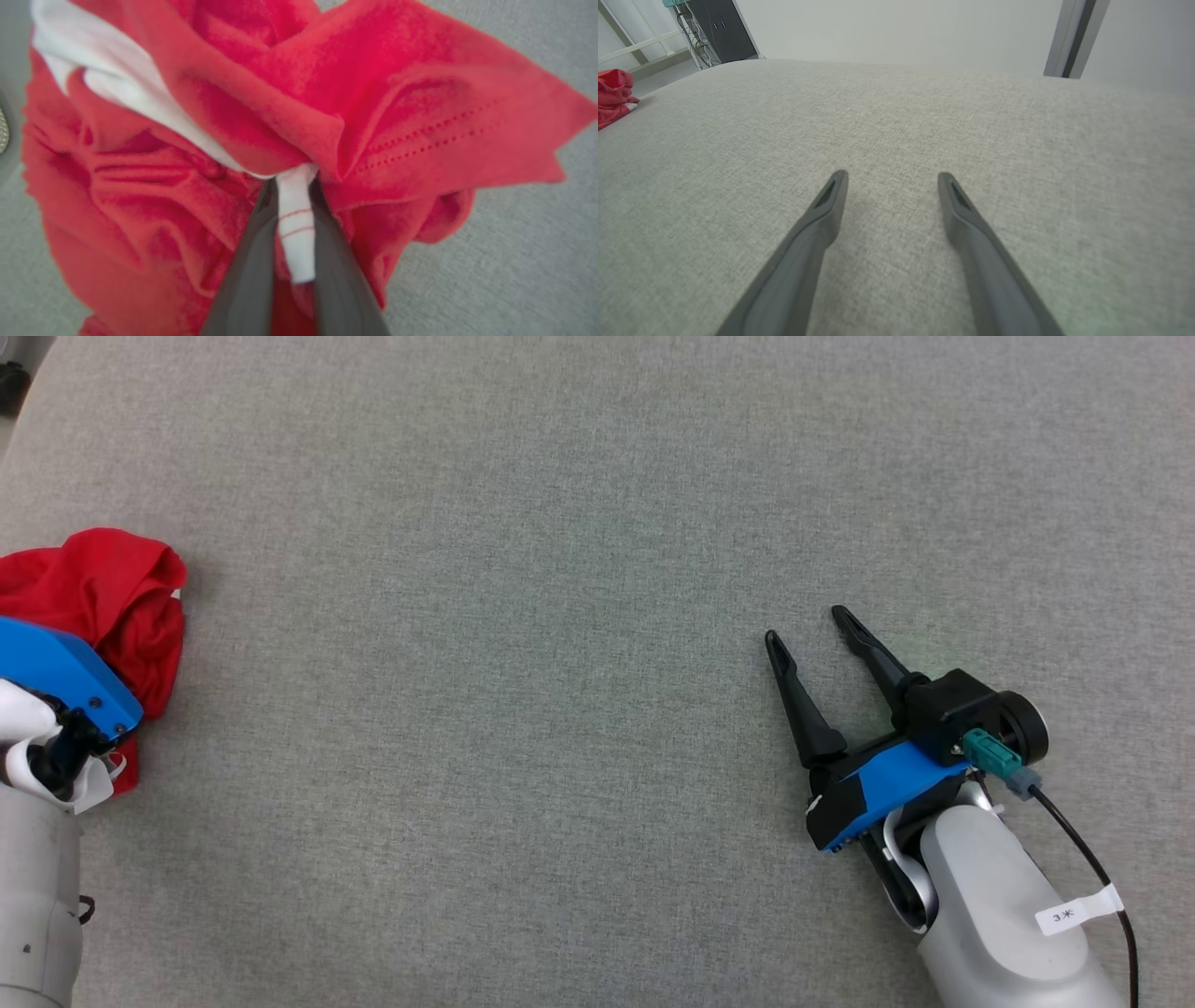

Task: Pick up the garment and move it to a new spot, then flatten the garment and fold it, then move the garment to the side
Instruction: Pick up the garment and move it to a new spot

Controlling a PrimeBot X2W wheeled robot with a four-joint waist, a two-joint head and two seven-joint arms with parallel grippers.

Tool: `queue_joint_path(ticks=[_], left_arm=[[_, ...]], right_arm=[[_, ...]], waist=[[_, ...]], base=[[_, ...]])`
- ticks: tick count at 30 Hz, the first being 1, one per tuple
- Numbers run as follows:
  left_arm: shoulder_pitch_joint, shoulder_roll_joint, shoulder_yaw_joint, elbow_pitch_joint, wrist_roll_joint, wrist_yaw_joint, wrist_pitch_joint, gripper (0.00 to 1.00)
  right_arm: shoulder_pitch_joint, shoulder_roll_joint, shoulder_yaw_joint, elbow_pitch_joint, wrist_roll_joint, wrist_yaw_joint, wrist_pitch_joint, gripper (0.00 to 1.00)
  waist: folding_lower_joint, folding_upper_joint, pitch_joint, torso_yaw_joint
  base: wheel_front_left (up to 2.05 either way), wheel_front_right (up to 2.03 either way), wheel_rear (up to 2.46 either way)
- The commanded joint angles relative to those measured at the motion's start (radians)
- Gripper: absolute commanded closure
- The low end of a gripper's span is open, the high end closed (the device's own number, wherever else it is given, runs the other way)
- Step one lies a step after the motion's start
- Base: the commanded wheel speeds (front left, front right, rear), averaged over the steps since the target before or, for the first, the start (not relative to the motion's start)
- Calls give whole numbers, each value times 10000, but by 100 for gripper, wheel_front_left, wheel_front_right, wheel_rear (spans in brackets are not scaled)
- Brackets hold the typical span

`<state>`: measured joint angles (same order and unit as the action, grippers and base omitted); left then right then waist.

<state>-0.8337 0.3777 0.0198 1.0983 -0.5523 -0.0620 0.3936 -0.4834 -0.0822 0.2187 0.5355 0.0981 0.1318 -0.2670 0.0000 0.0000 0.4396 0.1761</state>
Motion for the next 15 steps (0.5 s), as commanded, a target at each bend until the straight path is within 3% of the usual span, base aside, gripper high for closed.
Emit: queue_joint_path(ticks=[1, 7, 15], left_arm=[[122, -2, -86, 114, 84, 40, -103, 100], [-573, 200, -409, -635, 384, -336, -1329, 100], [-1253, -36, -1495, -1829, 626, -696, -2256, 100]], right_arm=[[264, -165, -136, 346, 32, -20, 54, 0], [368, -14, -243, 342, 136, -19, 42, 0], [502, 214, -245, 347, 319, -14, 32, 0]], waist=[[0, 0, -79, -42], [0, 0, -460, -142], [0, 0, -1159, -667]], base=[[0, 0, 0], [0, 0, 0], [0, 0, 0]])
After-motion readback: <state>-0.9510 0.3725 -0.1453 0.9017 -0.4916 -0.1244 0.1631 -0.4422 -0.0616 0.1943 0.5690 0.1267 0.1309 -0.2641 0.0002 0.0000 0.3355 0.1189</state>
